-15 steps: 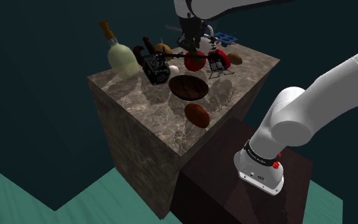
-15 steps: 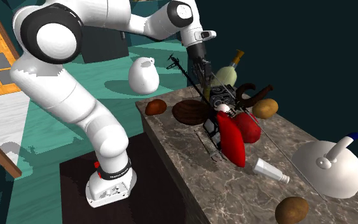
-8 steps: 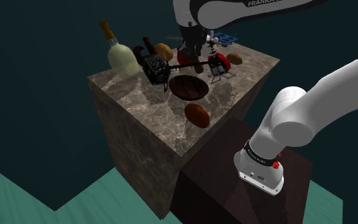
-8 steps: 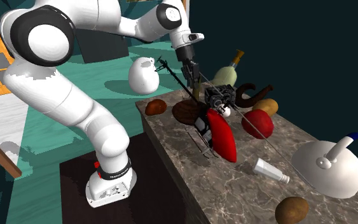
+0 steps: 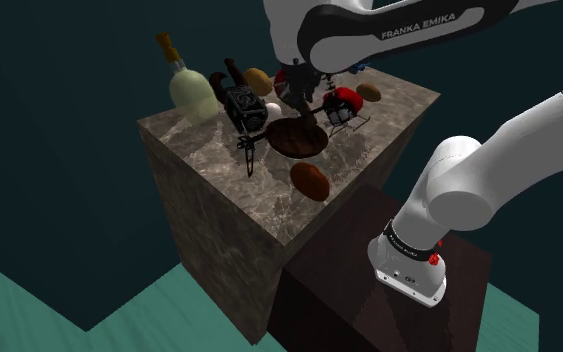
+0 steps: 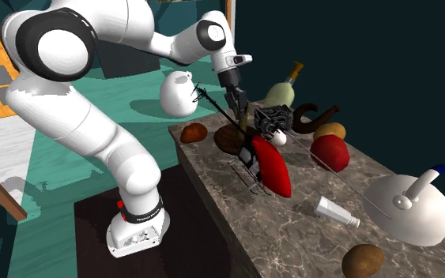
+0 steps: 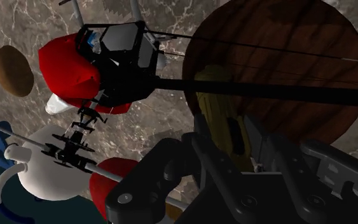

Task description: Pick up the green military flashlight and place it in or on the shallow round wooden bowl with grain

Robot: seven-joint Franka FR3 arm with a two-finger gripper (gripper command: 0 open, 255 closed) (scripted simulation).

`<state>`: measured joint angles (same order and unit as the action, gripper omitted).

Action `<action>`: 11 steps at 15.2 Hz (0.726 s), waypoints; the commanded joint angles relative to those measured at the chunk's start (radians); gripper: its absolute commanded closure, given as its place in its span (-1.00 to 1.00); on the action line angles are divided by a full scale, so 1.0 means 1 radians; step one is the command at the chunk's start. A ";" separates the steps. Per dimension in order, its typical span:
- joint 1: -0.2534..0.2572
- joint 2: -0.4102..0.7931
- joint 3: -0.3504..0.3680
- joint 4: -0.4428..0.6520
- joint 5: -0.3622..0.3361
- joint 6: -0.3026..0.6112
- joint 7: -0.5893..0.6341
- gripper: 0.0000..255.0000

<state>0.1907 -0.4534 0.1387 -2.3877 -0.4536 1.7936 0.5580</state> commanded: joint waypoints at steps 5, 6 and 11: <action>-0.003 0.020 -0.001 -0.054 -0.012 0.067 0.033 1.00; -0.003 0.021 -0.001 -0.054 -0.012 0.067 0.033 1.00; -0.003 0.021 -0.001 -0.054 -0.012 0.067 0.033 1.00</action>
<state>0.1874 -0.4327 0.1376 -2.4419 -0.4656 1.8606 0.5912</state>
